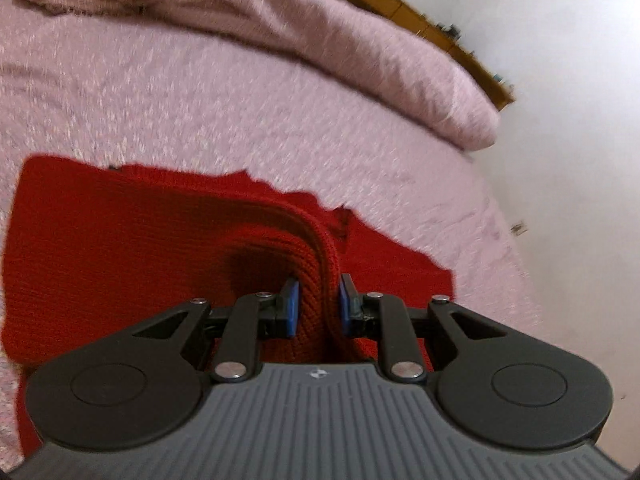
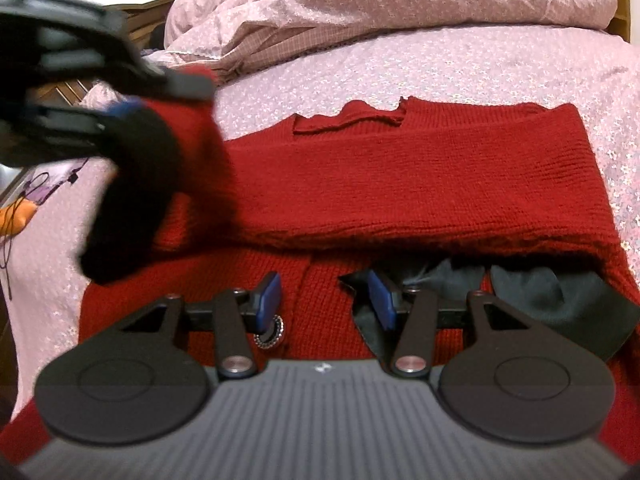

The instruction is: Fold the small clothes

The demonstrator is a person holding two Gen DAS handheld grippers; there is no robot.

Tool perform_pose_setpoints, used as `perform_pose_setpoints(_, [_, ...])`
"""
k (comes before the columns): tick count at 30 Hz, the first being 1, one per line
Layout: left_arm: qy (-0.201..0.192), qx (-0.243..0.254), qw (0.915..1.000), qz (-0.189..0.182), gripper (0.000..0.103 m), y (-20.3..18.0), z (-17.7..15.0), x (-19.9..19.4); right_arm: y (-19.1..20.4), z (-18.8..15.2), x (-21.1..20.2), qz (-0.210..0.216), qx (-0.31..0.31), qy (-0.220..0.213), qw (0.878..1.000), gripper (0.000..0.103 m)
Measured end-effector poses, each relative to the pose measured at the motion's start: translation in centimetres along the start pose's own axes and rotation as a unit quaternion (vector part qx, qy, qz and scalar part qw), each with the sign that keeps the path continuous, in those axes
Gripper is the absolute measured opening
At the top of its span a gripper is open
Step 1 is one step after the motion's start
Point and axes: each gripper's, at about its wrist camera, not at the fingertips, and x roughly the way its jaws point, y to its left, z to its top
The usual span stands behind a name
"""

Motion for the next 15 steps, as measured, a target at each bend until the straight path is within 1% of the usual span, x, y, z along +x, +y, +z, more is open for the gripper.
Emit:
perform_pose_setpoints(3, [0.009,-0.005,0.9998,0.018,0.024,1.0,-0.2,2.0,-0.1,0.0,0.0,0.001,0.001,-0.001,1.000,0.051])
perform_pose_setpoints(5, [0.015,-0.006,0.9997,0.016,0.024,1.7,-0.5,2.7,0.0,0.0,0.0,-0.001,-0.001,-0.002,1.000,0.051])
perform_pose_setpoints(7, [0.011,-0.007,0.9998,0.015,0.027,2.1,-0.8,2.4,0.1,0.0,0.1,-0.002,-0.003,-0.001,1.000,0.051])
perform_pose_setpoints(8, [0.010,-0.004,0.9998,0.014,0.031,2.1,-0.8,2.3,0.1,0.0,0.1,-0.002,-0.003,-0.001,1.000,0.051])
perform_pose_setpoints(10, [0.011,0.005,0.9998,0.016,0.043,1.9,-0.9,1.5,0.1,0.1,0.1,-0.001,-0.002,-0.001,1.000,0.051])
perform_pose_setpoints(12, [0.009,0.019,0.9995,0.024,0.067,1.5,-0.9,0.4,0.0,0.2,0.1,0.000,0.000,0.000,1.000,0.051])
perform_pose_setpoints(14, [0.003,0.035,0.9986,0.041,0.074,1.2,-1.1,-1.0,0.0,0.3,0.0,0.000,0.002,0.002,1.000,0.051])
perform_pose_setpoints(15, [0.003,0.042,0.9980,0.048,0.074,1.3,-1.2,-1.5,0.0,0.3,-0.1,0.001,0.003,0.002,1.000,0.051])
